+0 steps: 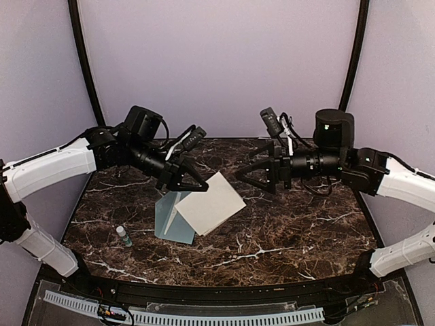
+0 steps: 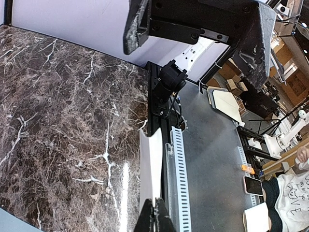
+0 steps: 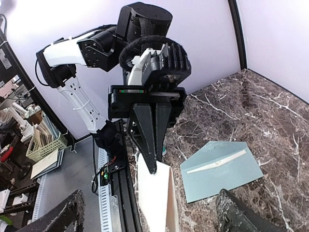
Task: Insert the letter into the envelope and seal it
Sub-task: Fold the letter.
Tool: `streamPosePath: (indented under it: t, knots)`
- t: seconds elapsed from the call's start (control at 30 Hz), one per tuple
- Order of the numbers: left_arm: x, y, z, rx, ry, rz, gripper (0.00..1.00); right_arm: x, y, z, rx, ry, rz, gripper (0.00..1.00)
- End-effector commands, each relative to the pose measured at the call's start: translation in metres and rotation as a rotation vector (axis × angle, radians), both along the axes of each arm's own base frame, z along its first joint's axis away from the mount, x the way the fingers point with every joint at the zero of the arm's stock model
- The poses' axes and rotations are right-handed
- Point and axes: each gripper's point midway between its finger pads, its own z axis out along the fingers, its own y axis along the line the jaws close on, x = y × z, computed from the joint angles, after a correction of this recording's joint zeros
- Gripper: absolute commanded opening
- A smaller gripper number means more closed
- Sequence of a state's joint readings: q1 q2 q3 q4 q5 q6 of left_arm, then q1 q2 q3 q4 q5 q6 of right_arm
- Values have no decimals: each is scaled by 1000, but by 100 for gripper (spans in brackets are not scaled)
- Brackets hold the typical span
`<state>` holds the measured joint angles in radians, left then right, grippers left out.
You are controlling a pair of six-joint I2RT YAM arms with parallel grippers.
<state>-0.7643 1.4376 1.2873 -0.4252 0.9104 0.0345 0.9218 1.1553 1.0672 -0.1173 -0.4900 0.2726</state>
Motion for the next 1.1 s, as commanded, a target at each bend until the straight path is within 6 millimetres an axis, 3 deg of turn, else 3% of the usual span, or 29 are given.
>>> streamPosePath:
  t: [0.0,0.23,0.47,0.53,0.63,0.73,0.8,0.97,1.07]
  knots:
    - [-15,2,14,-52,16,-59,0,14,14,-3,6,-29,-5,92]
    - [-23,2,10,-45,67,-101,0,10,41,-11,-20,-14,124,82]
    - [-28,2,2,-20,102,-125,0,0,51,-13,-21,6,227,79]
    - [-27,2,1,-14,105,-126,0,-5,53,-14,-22,17,258,72]
    - [-27,2,1,-13,103,-126,0,-10,55,-17,-33,32,294,50]
    - [-26,1,3,-19,96,-124,0,-13,56,-20,-52,42,308,36]
    - [-26,1,4,-21,93,-122,0,-14,56,-23,-62,46,307,32]
    - [-27,0,5,-27,106,-136,0,-15,56,-29,-79,61,313,34]
    - [-26,0,5,-21,103,-133,0,-16,57,-31,-82,65,319,21]
